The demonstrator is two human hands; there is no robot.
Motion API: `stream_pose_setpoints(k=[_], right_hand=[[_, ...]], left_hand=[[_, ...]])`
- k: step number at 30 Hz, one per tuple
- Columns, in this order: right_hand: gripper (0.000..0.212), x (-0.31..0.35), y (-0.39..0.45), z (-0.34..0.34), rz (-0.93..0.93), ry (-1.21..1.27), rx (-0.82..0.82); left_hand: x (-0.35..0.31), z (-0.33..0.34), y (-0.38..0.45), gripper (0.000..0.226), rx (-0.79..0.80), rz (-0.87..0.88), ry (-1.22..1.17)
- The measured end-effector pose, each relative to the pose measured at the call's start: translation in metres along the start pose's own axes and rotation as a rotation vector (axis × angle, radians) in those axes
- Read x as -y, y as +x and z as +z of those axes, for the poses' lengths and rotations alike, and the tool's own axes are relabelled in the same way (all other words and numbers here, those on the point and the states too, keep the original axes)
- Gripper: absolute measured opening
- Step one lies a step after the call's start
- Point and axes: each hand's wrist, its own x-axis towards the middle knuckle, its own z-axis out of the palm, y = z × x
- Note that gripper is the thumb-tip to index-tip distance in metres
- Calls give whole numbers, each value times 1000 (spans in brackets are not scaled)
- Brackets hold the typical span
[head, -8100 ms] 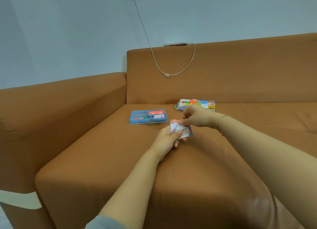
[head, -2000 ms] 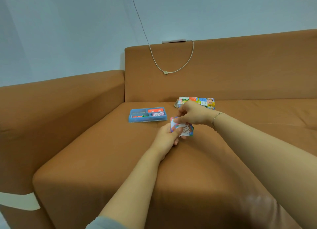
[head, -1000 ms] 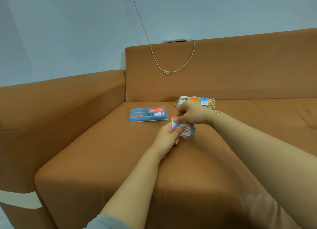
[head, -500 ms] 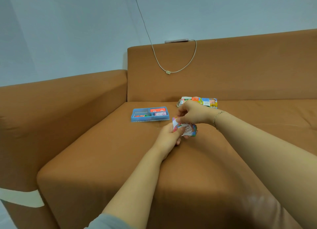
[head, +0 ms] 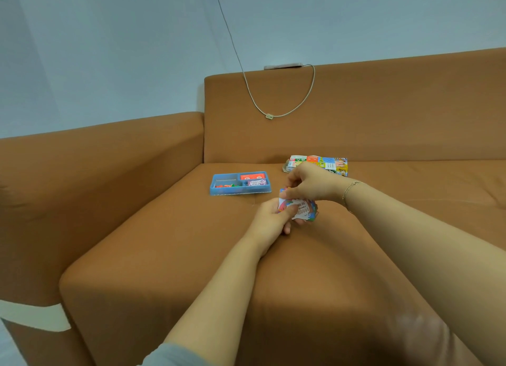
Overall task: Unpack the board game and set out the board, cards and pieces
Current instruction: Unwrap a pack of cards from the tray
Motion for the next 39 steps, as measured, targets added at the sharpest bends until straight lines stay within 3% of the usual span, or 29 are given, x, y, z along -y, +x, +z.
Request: stream_pose_setpoints(k=[3, 10, 16, 20, 25, 31, 36, 39], right_hand=[[8, 2, 1, -1, -6, -30, 7], [22, 1, 0, -1, -11, -23, -18], [11, 1, 0, -2, -17, -34, -2], [17, 0, -2, -1, -8, 11, -12], [3, -2, -2, -2, -16, 1, 5], [23, -18, -20, -14, 99, 194, 8], [11, -37, -47, -4, 244, 70, 180], [15, -39, -50, 14, 156, 22, 138]], left_hand=[[-1, 0, -1, 16, -2, 3, -12], [0, 0, 0, 14, -22, -12, 18], [-1, 1, 0, 12, -12, -4, -1], [-1, 1, 0, 13, -11, -4, 11], [-2, 1, -1, 17, -1, -1, 18], [2, -2, 2, 11, -58, 33, 40], [5, -2, 4, 11, -154, 41, 89], [6, -2, 4, 16, -188, 49, 163]])
